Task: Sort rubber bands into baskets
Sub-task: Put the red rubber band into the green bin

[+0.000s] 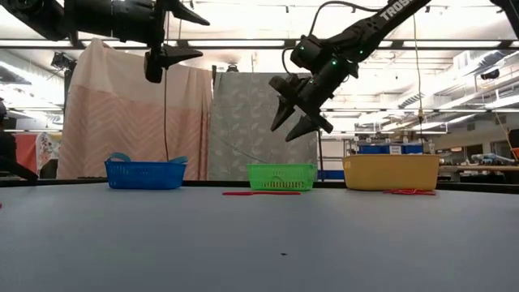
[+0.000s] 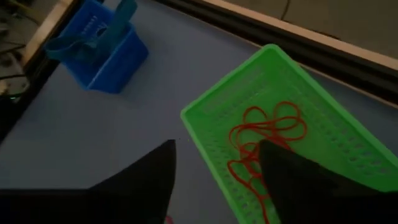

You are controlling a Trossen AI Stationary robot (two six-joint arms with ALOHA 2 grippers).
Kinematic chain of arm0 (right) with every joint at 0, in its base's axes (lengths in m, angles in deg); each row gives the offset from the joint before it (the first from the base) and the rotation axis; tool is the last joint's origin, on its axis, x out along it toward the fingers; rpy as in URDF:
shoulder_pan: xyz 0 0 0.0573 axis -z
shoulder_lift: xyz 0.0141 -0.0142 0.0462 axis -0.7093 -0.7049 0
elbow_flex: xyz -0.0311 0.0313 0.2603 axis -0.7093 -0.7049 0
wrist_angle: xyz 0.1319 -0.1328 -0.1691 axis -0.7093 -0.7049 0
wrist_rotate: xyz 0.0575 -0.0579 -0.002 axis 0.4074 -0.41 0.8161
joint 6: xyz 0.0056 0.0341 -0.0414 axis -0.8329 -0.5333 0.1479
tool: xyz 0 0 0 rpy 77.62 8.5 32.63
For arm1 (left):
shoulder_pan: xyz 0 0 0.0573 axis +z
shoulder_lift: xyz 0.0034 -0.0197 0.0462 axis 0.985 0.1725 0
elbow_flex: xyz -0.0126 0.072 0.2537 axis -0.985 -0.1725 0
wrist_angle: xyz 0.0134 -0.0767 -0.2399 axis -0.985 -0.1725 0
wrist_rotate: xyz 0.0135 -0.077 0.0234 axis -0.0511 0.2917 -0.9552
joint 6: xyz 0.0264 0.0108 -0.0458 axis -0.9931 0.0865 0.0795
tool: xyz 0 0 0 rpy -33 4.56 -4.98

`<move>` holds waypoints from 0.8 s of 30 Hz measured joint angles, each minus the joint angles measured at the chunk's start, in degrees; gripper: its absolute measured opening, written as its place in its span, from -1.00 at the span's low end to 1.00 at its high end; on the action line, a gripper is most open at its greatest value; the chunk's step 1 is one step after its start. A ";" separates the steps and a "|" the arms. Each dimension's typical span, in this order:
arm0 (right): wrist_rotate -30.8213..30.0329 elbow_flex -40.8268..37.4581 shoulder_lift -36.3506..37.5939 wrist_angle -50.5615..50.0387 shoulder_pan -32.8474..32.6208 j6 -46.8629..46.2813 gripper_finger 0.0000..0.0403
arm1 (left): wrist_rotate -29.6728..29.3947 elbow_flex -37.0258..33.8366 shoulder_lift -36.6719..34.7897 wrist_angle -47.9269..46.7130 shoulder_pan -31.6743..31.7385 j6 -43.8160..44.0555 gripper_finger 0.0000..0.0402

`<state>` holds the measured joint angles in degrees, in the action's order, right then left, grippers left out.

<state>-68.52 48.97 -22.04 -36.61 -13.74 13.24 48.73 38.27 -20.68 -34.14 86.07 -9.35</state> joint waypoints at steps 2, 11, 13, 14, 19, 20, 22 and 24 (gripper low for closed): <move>1.75 0.00 0.28 0.16 0.11 0.22 0.26 | 0.80 0.00 0.00 -0.02 0.02 -1.28 0.43; 21.00 0.11 1.49 1.93 -4.48 11.52 0.34 | 2.34 0.02 0.00 -0.18 0.02 -4.69 0.43; 17.37 0.11 1.30 0.51 -7.40 17.28 0.32 | 2.34 0.00 0.01 0.03 0.02 -5.63 0.43; 14.77 0.11 1.28 -0.38 -8.89 21.03 0.31 | 2.34 0.02 0.02 0.23 0.02 -5.62 0.43; 0.84 0.09 1.27 -3.83 -14.09 33.42 0.26 | 2.34 0.02 0.02 0.53 0.01 -5.33 0.43; -0.14 0.09 1.06 -4.67 -14.50 33.75 0.24 | 2.32 0.02 0.02 0.56 0.02 -5.29 0.43; -0.25 0.11 0.04 -6.94 -14.44 33.84 0.21 | 2.32 0.02 0.01 0.59 0.01 -5.26 0.43; 0.54 0.01 -1.92 -9.65 -14.33 33.84 0.17 | 2.32 0.02 0.02 0.66 0.02 -5.18 0.43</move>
<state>-67.97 48.98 -23.96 -46.26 -28.07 47.08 51.05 38.29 -20.66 -33.47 86.09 -14.53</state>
